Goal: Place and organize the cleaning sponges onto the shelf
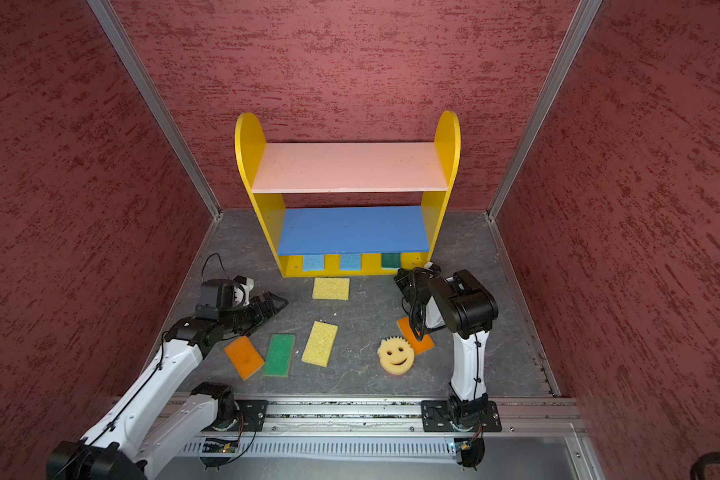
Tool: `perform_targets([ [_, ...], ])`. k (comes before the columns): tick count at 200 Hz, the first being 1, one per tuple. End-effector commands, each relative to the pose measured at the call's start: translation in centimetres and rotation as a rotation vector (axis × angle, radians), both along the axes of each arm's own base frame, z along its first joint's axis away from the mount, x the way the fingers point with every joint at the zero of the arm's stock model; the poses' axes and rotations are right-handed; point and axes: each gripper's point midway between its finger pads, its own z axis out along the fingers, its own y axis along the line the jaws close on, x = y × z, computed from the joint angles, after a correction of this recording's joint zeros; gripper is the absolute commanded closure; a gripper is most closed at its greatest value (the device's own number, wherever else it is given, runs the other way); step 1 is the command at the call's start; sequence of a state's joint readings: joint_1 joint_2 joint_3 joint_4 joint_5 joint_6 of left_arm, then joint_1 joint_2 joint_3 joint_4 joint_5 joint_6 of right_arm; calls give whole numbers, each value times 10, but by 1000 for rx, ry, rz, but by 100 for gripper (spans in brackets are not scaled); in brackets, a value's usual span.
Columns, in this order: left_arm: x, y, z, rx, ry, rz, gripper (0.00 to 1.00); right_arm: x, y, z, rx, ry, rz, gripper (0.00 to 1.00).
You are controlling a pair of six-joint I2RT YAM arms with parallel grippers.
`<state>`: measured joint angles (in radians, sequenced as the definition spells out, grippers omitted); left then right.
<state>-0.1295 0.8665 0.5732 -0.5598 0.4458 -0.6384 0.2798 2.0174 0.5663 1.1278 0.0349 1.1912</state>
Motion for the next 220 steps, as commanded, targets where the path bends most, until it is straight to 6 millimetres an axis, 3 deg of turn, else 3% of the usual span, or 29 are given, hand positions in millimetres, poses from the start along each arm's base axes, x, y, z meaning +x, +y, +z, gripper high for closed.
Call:
perform_targets([
  [1, 4, 0, 13, 7, -34, -11, 6, -14, 8, -9, -12, 59, 56, 100],
  [25, 3, 2, 19, 20, -55, -6, 6, -25, 27, 9, -97, 78, 179, 98],
  [70, 1, 1, 27, 4, -76, -7, 6, -58, 34, 59, -360, 83, 290, 92],
  [113, -10, 2, 35, 12, -92, -22, 5, -97, 52, 96, -560, 118, 407, 68],
  [156, -25, 3, 35, 6, -99, -22, 5, -121, 117, 88, -661, 148, 609, 42],
  [192, -37, 3, 37, -4, -115, -31, 3, -119, 174, 65, -668, 163, 709, 38],
  [220, -38, -1, 35, -19, -97, -50, 1, -106, 189, 42, -640, 215, 679, 36],
])
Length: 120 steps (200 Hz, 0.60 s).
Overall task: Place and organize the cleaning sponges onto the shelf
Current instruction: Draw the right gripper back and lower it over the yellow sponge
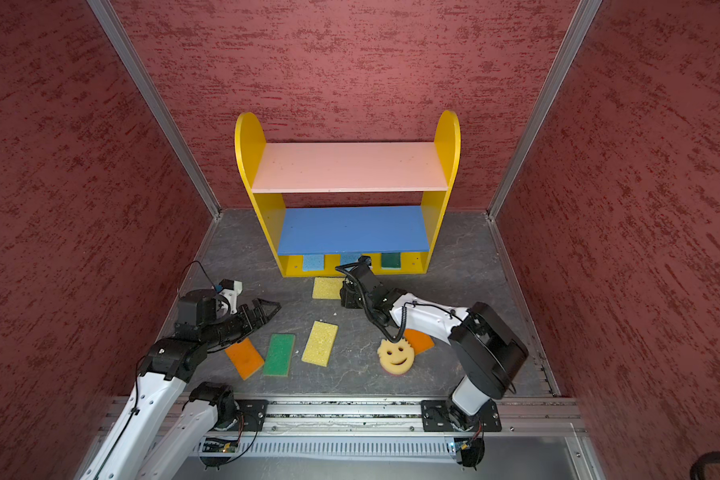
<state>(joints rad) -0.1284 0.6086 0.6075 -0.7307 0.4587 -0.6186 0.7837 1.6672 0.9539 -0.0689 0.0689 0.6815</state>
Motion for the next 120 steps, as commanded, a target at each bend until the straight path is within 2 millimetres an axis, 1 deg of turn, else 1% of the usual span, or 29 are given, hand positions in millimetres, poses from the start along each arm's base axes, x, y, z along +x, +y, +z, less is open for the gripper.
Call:
perform_targets([
  [1, -5, -3, -7, -5, 31, -31, 1, 11, 4, -10, -6, 16, -57, 36],
  [22, -4, -7, -10, -14, 50, -58, 0, 18, 4, -30, -20, 58, -111, 34],
  [37, -2, -10, -8, -20, 37, -70, 1, 22, 8, -39, -5, 73, -125, 34],
  [56, 3, -6, -4, -11, -2, -50, 0, 27, 20, -48, 25, 81, -95, 39],
  [69, 5, -4, 0, -7, -27, -41, 1, 31, 22, -55, 38, 94, -98, 42],
  [86, 8, -1, 2, 4, -38, -35, 1, 35, 28, -59, 73, 99, -95, 46],
  [101, 10, 1, 2, -4, -37, -29, 0, 38, 33, -60, 96, 94, -86, 46],
  [120, 12, 3, 5, -3, -45, -20, 0, 41, 34, -63, 100, 99, -86, 51],
])
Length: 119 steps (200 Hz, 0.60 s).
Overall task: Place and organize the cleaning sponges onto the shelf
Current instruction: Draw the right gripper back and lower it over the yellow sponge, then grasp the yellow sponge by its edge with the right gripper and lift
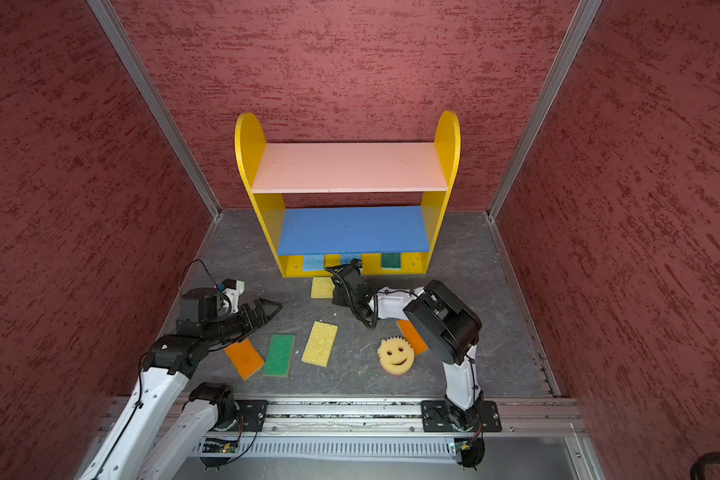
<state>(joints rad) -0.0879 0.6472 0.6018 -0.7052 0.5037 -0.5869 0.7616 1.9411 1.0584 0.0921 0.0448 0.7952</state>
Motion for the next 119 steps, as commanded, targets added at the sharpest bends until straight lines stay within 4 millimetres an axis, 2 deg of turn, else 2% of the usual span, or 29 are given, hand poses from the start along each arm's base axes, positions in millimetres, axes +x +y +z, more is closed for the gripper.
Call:
perform_targets([
  [1, 5, 2, 8, 6, -51, -8, 0, 3, 6, -9, 34, 29, 0, 52],
  [36, 11, 2, 5, 13, -41, -1, 0, 4, 6, -8, 32, 20, 20, 80],
  [70, 18, 5, 3, 27, -39, 10, 0, -6, 4, 8, -2, -20, 111, 96],
  [92, 23, 3, 1, 16, -22, 4, 0, -13, -3, 26, -45, -61, 166, 100],
  [119, 31, 3, 1, 18, -22, 8, 0, -17, -11, 65, -108, -150, 243, 100],
])
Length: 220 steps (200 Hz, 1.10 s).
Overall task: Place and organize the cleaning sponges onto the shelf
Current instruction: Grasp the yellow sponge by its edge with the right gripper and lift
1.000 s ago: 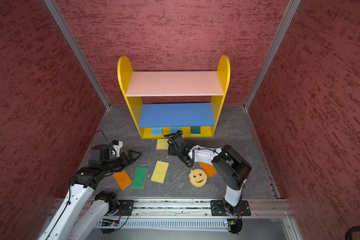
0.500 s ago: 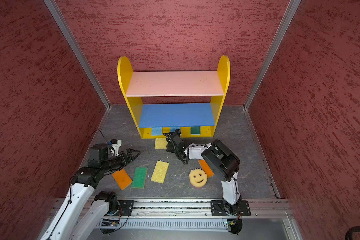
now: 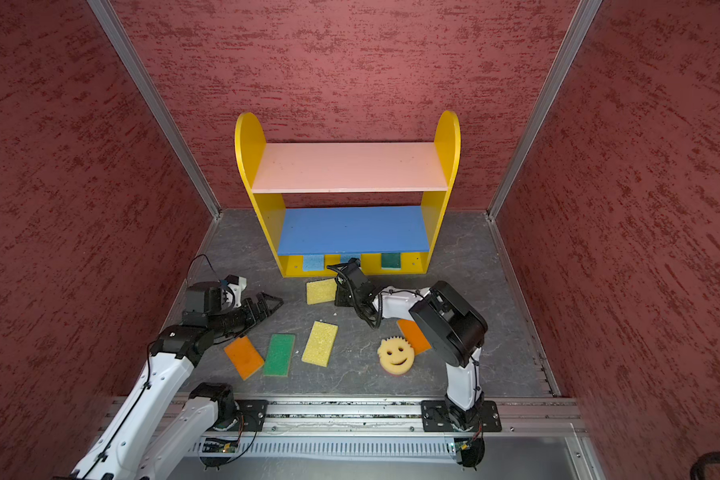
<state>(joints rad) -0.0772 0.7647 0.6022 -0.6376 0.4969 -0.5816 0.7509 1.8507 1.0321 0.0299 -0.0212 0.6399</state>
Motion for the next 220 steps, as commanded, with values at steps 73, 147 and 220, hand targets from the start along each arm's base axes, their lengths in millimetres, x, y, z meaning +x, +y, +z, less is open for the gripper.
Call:
perform_targets([
  [73, 32, -4, 55, -58, -151, -29, 0, -33, -18, 133, -201, -212, 376, 100],
  [147, 29, -32, 86, -197, -215, -202, 0, -88, -8, 177, -48, -185, 617, 100],
  [220, 3, -87, 86, -264, -187, -440, 6, -104, 14, 203, 93, -197, 732, 100],
])
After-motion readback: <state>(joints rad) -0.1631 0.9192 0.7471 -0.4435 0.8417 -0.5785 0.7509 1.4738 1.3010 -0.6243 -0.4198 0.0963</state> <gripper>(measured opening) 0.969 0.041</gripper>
